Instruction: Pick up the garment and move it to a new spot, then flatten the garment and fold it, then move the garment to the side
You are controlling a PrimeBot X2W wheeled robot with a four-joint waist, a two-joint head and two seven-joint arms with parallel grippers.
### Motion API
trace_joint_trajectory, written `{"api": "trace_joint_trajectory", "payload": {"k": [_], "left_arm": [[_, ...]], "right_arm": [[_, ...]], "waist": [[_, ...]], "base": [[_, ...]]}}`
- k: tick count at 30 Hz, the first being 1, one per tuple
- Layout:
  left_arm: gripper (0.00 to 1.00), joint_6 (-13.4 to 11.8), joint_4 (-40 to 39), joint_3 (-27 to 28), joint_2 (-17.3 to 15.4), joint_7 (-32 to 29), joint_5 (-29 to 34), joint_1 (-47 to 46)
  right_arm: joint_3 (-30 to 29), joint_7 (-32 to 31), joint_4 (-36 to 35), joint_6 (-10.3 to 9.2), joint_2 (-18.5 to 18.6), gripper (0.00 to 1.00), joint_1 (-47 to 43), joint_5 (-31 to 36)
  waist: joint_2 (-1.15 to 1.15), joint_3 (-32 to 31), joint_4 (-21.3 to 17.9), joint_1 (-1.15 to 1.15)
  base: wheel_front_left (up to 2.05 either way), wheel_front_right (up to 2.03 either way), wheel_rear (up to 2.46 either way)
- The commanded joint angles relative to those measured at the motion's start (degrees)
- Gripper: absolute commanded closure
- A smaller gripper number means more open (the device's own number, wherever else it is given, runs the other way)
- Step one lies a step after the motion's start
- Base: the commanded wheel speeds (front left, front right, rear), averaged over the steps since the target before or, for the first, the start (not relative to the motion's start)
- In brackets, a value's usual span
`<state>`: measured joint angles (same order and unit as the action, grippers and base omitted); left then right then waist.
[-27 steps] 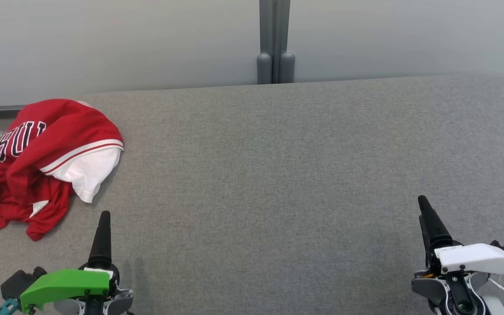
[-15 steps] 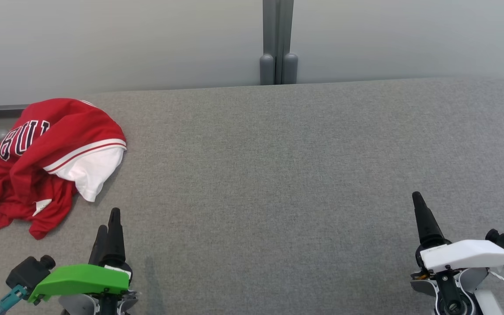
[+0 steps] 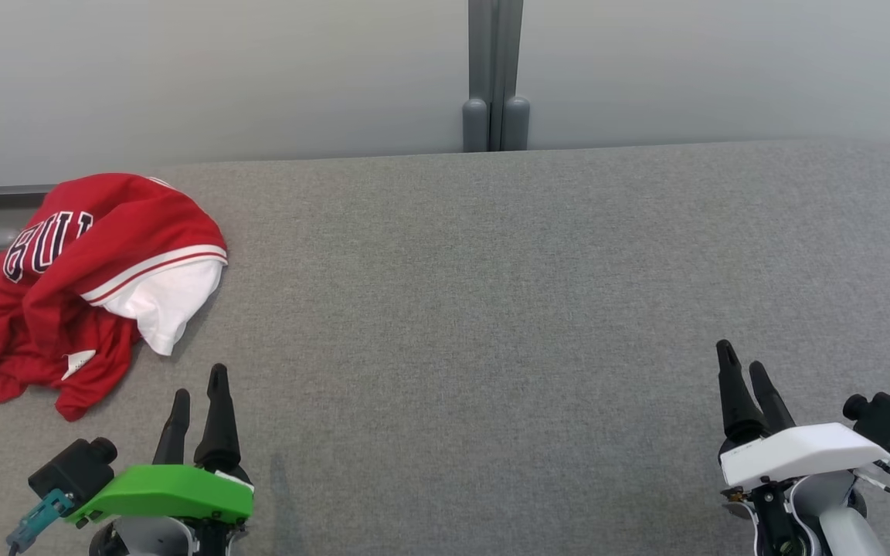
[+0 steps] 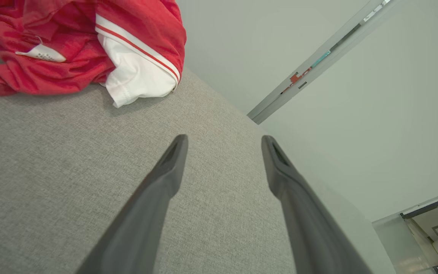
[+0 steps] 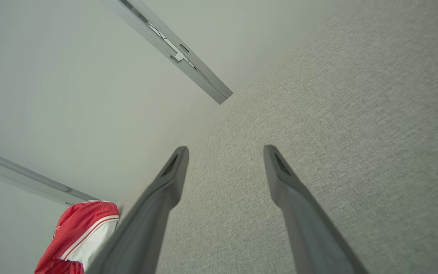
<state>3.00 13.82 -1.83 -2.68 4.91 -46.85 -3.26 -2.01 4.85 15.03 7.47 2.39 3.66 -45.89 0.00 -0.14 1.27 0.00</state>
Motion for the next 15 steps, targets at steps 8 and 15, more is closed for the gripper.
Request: {"api": "trace_joint_trajectory", "payload": {"k": [8, 15], "left_arm": [[0.0, -0.5, 0.4, -0.7, -0.9, 1.9, 7.4, -1.0], [0.0, -0.8, 0.5, -1.0, -1.0, 3.0, 11.9, -0.9]], "right_arm": [[0.8, 1.9, -0.5, 0.02, 0.4, 0.0, 0.7, 7.1], [1.4, 2.8, -0.3, 0.02, 0.4, 0.0, 0.8, 11.4]], "waist": [[0.0, 0.0, 0.1, 0.0], [0.0, 0.0, 0.2, 0.0]], "base": [[0.0, 0.0, 0.0], [0.0, 0.0, 0.0]]}}
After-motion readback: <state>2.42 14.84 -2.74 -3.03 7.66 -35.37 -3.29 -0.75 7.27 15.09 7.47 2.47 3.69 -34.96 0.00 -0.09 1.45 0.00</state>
